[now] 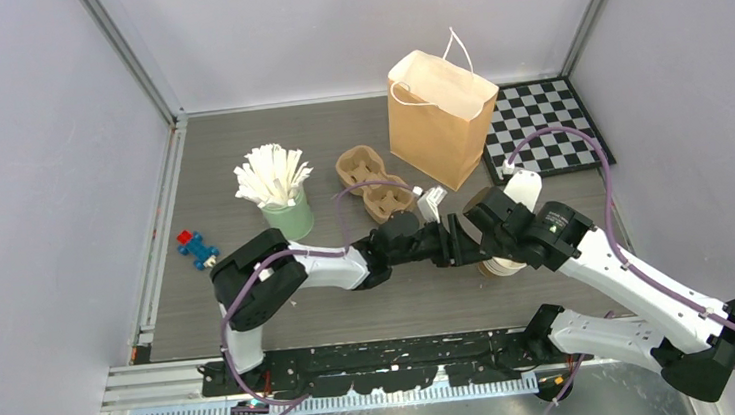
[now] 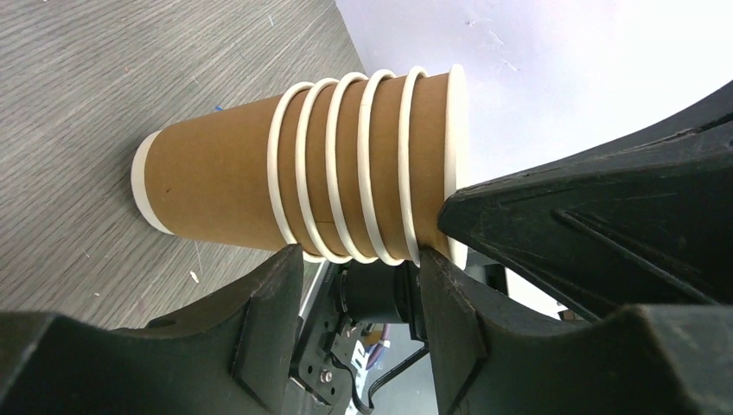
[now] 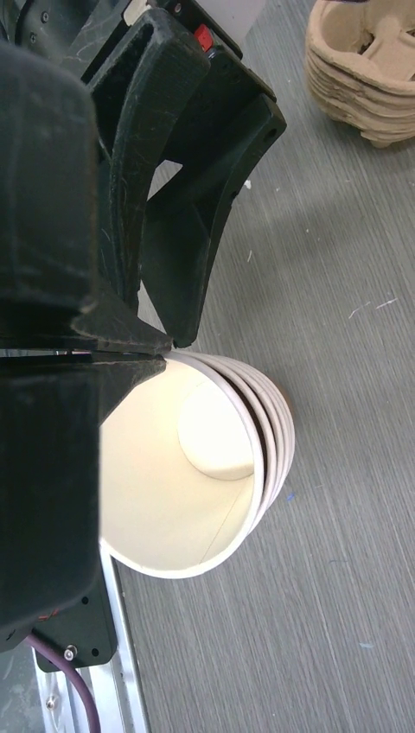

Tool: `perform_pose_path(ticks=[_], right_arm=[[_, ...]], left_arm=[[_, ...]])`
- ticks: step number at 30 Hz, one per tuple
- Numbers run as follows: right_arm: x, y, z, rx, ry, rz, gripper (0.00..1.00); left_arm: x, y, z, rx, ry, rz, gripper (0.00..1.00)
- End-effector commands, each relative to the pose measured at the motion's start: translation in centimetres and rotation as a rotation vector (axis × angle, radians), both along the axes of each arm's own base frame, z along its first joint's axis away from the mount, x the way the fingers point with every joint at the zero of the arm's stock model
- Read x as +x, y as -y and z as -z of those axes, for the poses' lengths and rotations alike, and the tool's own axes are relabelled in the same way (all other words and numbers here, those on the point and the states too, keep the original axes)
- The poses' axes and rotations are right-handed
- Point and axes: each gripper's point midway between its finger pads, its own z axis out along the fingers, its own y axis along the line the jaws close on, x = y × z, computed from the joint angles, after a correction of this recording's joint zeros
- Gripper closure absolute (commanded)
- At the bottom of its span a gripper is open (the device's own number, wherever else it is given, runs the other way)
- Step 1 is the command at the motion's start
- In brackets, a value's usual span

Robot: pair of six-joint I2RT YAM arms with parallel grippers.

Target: Pack the takeout coffee

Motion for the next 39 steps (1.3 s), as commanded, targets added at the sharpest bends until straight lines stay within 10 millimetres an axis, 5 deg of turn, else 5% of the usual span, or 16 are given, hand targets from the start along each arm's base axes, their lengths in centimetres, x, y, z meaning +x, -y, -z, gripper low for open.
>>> perform_pose_path(ticks=[1, 21, 39], right_arm=[[1.2, -1.3, -2.1, 0.086, 0.071, 0.022, 1.0], [0.6, 1.9, -5.1, -0.002, 0.125, 0.061, 1.0], [-1.4, 5.2, -11.7, 0.042, 0.267, 0.038, 1.0]], left_arm=[[1.0, 0.6, 0.3, 0.023, 0.015, -0.031, 0.47], [1.4, 1.9, 0.2, 0.041, 0.043, -0.004, 0.47], [1.8, 1.7, -2.0, 0.094, 0.08, -0.015, 0.46]])
